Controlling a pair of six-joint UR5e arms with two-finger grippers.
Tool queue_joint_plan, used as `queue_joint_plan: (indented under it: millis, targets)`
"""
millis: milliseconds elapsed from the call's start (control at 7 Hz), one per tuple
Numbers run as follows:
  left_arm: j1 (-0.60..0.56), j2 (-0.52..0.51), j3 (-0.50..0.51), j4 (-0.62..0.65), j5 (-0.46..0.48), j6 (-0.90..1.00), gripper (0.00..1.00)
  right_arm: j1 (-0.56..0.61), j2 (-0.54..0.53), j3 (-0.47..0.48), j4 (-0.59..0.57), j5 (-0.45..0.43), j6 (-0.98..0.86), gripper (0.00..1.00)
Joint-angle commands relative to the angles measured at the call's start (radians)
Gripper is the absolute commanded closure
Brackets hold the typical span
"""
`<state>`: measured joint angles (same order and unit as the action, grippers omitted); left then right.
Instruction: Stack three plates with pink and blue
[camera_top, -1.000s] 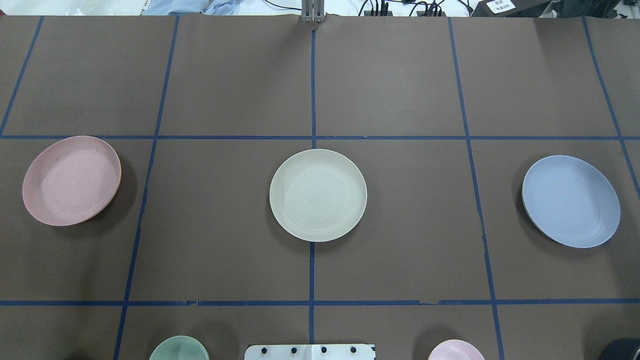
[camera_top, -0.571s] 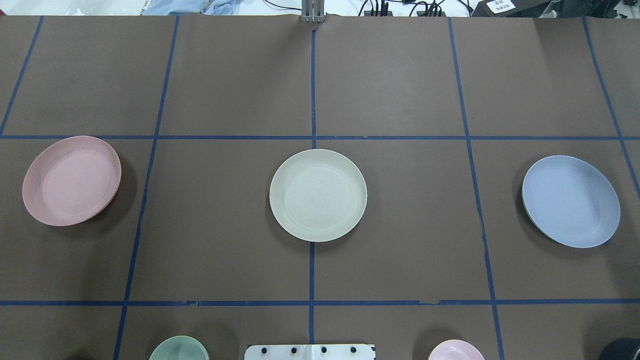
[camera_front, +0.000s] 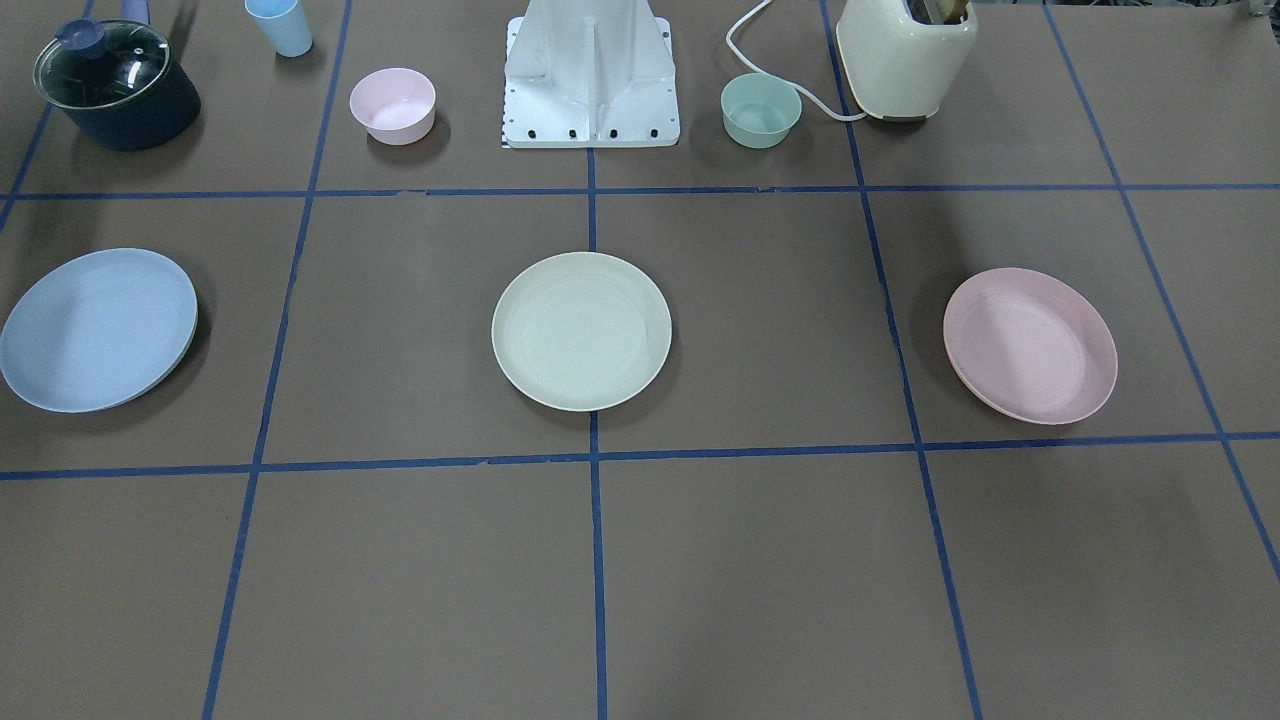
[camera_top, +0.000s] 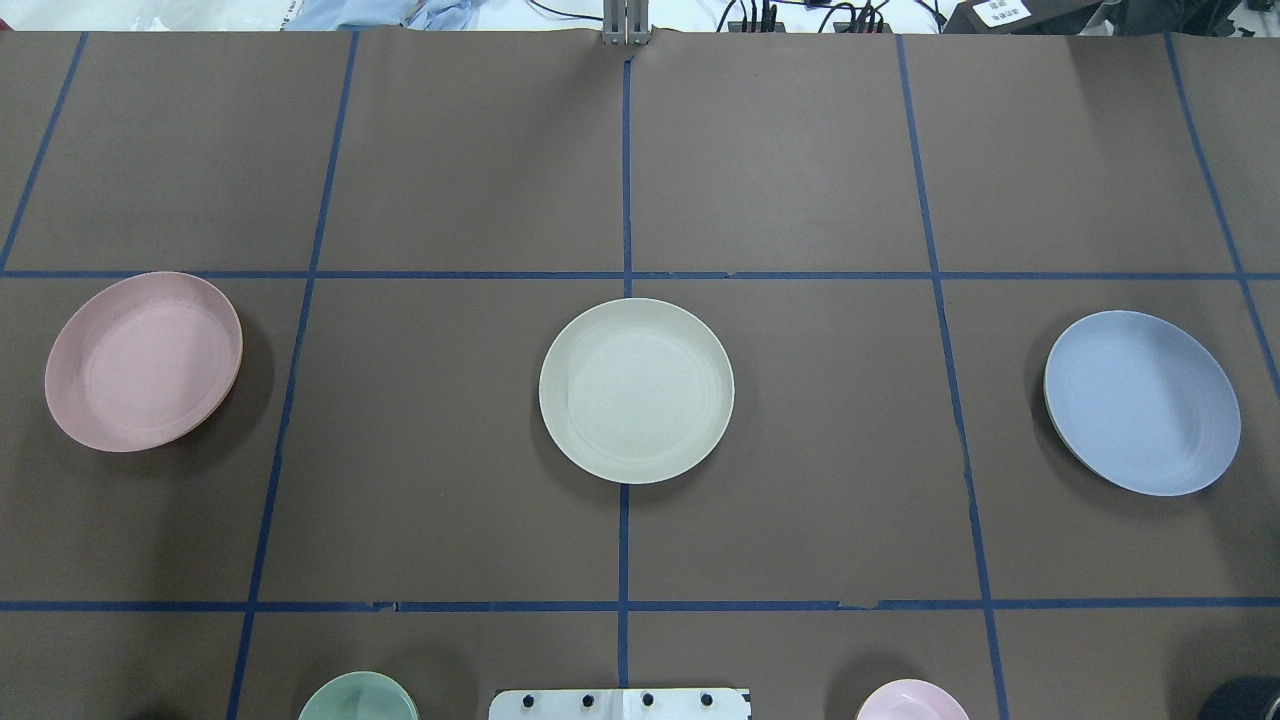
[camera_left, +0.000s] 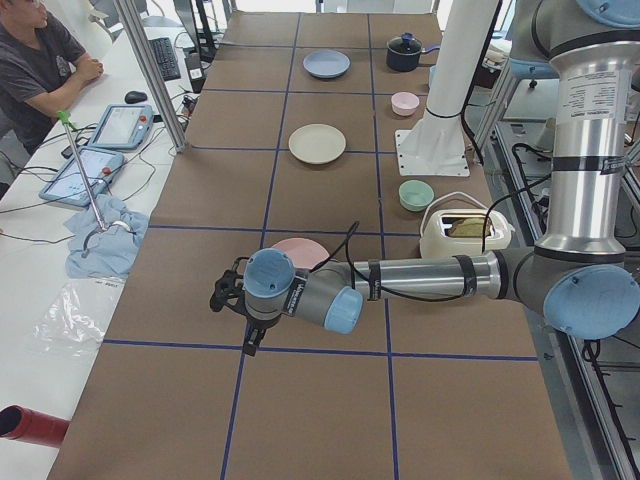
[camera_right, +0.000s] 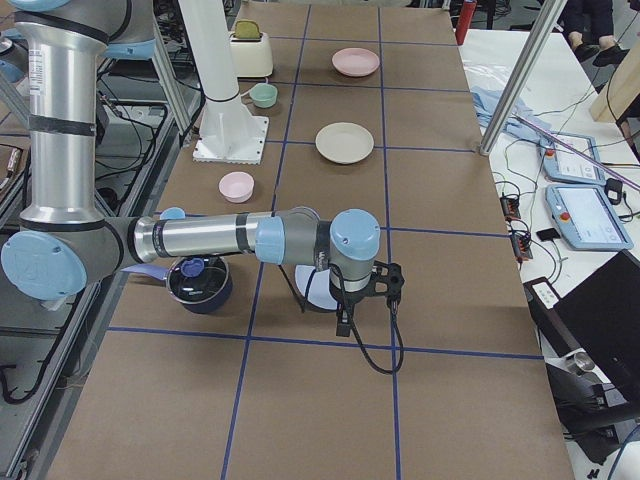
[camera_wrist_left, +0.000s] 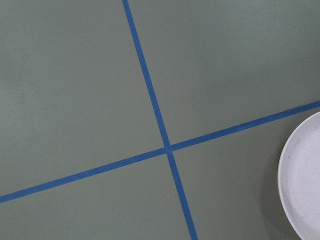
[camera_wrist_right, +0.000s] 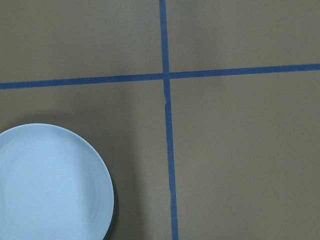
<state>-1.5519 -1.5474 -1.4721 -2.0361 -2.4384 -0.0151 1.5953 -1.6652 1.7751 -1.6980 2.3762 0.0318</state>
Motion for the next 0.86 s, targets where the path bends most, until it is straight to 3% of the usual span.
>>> queue_joint_plan:
  millis: [0,286,429,714]
  targets:
    - [0.025,0.001,0.096,-0.215,-0.018,-0.248,0.0,-0.038,-0.019,-0.045,0.104,0.032,-0.001,0.0]
    - [0.175,0.036,0.099,-0.462,0.001,-0.608,0.0,-0.08,-0.021,-0.095,0.185,0.003,0.0,0.0]
    - [0.256,0.038,0.099,-0.549,0.065,-0.752,0.0,-0.087,-0.019,-0.1,0.186,-0.008,0.002,0.0]
    - [0.37,0.041,0.096,-0.567,0.145,-0.857,0.01,-0.103,-0.019,-0.108,0.186,-0.008,0.003,0.0]
